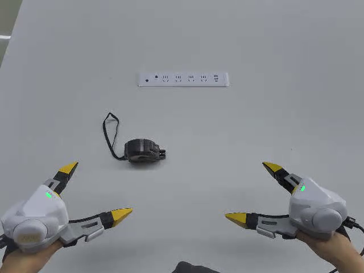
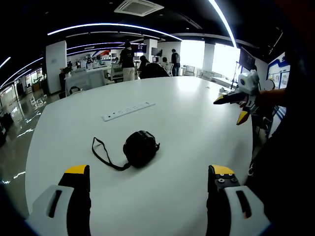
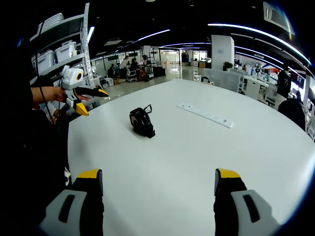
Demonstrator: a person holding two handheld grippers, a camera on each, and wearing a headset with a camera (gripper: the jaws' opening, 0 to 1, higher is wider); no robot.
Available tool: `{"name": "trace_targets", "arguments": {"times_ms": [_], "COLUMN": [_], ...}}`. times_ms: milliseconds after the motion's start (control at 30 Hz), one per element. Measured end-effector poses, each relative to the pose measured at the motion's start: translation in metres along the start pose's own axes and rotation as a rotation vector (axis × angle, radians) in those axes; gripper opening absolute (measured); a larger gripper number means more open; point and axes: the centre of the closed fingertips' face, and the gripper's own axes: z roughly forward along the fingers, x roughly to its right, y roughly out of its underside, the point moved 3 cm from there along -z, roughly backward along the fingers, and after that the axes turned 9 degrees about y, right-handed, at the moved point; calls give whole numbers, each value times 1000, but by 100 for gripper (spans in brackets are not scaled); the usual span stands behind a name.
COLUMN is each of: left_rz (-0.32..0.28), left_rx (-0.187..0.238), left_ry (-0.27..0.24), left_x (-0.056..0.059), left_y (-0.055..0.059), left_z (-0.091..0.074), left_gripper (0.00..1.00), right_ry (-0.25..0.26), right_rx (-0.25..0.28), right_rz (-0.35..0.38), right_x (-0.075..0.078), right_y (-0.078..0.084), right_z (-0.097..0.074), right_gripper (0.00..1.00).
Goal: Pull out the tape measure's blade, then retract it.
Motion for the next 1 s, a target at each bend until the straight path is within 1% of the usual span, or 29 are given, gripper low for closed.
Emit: {"name": "trace_targets", "arguments": {"times_ms": [133,267,333,433,500,733,867,1000], "left_rz": [3,16,27,49,63,106,129,167], "left_rx": [-4,-6,-15,-28,-30,-46,-66,-83], "left_ry": [-2,4,9,17,32,63,84,101], "left_x": [-3,-5,-7,-9,-11,-21,-26,-31], "left_y": [-1,-5,-6,-6,-7,-7,-6,-7], "left_z": [2,7,9,13,14,24,32,39], "left_gripper": [99,99,99,97,94,84,80,74], "right_ry": [-6,-27,-40,-48,-55,-84,-110,-140], "right_rx": [3,1,3,20,37,30,29,20], "right_rz": [-3,-20,-29,-52,-64,-90,-105,-122], "right_x": [2,3,3,5,6,11,12,12], "right_y": [-1,-2,-2,-5,-8,-10,-12,-11], "right_z": [2,5,7,9,11,20,27,34], "right_gripper": [95,94,92,88,87,81,78,74]}}
